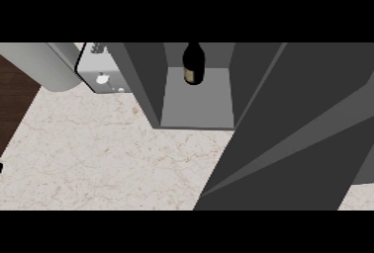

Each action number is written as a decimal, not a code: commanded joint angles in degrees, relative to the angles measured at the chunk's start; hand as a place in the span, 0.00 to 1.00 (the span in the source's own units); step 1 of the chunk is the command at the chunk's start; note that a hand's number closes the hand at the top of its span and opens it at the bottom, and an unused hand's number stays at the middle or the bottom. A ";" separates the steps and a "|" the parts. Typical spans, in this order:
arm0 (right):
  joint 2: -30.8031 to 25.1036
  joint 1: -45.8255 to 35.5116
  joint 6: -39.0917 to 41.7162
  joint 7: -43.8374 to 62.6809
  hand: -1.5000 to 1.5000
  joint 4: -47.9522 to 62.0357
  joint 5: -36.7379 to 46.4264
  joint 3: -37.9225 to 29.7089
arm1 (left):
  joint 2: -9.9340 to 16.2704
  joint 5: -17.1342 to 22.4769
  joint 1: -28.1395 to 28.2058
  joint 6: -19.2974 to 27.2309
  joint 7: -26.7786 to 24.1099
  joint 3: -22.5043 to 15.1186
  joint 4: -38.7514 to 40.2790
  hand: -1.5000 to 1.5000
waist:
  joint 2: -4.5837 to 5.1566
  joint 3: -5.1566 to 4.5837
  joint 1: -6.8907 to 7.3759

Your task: Pick up the wine, place it into the cabinet and close the cabinet

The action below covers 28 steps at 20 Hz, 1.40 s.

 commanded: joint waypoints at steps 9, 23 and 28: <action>1.16 -26.23 -22.24 2.39 1.00 16.66 8.23 9.37 | 2.65 8.72 7.88 -14.23 2.59 15.79 -0.35 0.00 | 0.29 0.09 -0.04; 0.50 -48.06 -19.23 -10.22 1.00 47.31 0.44 -11.58 | -0.74 7.58 8.11 -16.75 9.39 19.18 -2.20 0.00 | 0.60 0.16 -0.51; -0.70 -53.19 -17.61 -15.10 1.00 57.06 1.49 -16.71 | -3.09 4.78 8.20 -18.67 11.15 16.47 -2.81 0.00 | 0.62 0.15 -0.23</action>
